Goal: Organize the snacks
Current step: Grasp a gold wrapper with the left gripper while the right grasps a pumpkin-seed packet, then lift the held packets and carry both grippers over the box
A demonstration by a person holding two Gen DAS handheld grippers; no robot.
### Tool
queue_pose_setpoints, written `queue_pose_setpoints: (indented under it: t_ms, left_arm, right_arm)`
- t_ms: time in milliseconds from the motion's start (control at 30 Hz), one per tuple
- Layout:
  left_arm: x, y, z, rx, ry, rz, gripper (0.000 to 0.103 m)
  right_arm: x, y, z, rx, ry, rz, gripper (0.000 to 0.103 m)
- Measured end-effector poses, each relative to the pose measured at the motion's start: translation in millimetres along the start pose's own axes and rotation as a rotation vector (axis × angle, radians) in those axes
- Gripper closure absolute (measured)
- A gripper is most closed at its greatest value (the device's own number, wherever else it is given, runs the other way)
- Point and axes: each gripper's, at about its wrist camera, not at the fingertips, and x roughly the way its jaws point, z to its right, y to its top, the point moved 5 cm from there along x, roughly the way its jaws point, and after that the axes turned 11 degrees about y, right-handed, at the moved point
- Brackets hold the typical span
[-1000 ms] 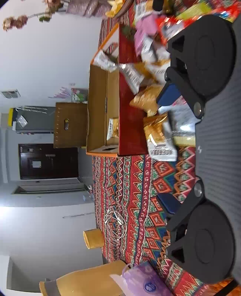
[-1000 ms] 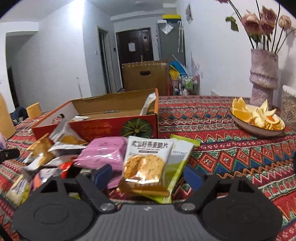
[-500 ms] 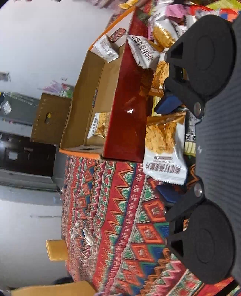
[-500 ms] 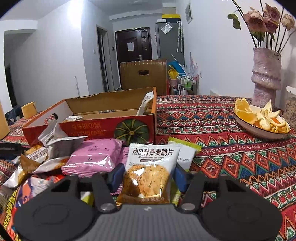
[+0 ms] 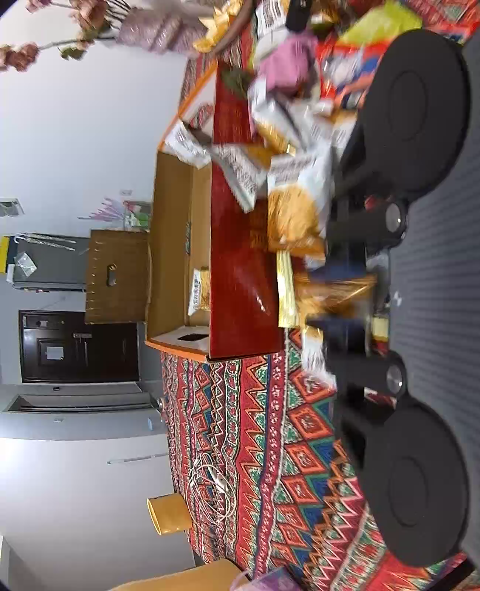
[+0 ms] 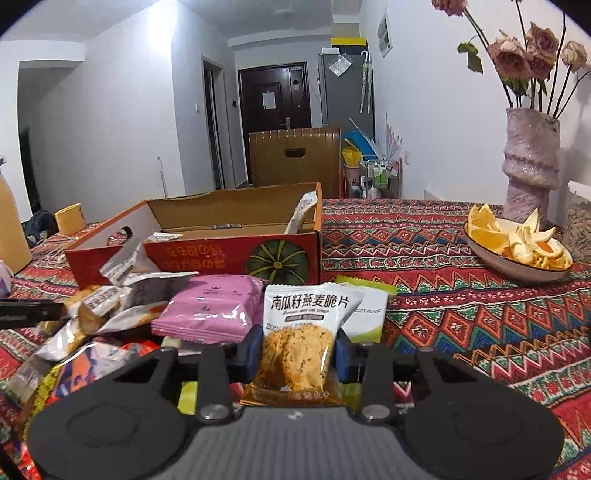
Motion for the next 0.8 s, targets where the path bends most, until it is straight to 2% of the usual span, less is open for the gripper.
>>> queue_pose_setpoints:
  t_ms: [100,233,267,300,333,367,400,467,500,533,600,633,800]
  left_arm:
    - [-27,-11,-6,-0.038,-0.031,-0.001,0.094]
    - [-53,-29,-8,-0.036,-0.025,-0.001,0.096]
    - [-55,-29,-9,-0.025,-0.009,0.009,0.088]
    - [-53,-27,-10,-0.021,0.007,0.017,0.076]
    - [-48,-23,-12,-0.028,0.015,0.02,0.033]
    - [-41,-20,-14,-0.041,0.018,0.031,0.011]
    - [-30,-17,-17,-0.046,0.031,0.037,0.014]
    - [-1,-14,-17,-0.011,0.061,-0.024,0.021]
    - [13,-14,-18,-0.014,0.073,-0.057,0.02]
    - [19,-13,-21,-0.051,0.059,-0.056,0.022]
    - [23,-12,-26,-0.124,-0.006,-0.076,0.052]
    - [22,-11,-27,-0.143,-0.025,-0.088,0.084]
    - [0,-21,-25,-0.128,-0.042,-0.087,0.088]
  right_arm:
    - [-15,-6,-8,-0.002,0.017,0.002,0.066]
    - [-35,-18,-18,-0.016,0.026,-0.005,0.066]
    - [-39,-21,-20,-0.015,0.029,-0.004,0.066]
    - [-44,-23,-22,-0.013,0.034,-0.004,0.066]
    - [-48,-24,-23,-0.014,0.037,-0.003,0.066]
    - [-51,-25,-24,-0.015,0.04,0.0,0.066]
    - [-55,-25,-26,-0.015,0.041,0.004,0.066]
    - [-64,-26,-30,-0.019,0.044,0.014,0.066]
    - [-69,-26,-32,-0.02,0.045,0.021,0.066]
    - [-74,-26,-33,-0.02,0.046,0.027,0.066]
    - [-82,-27,-34,-0.02,0.041,0.033,0.066]
    - [-86,-28,-33,-0.02,0.037,0.033,0.066]
    - [-95,-32,-31,-0.015,0.022,0.024,0.066]
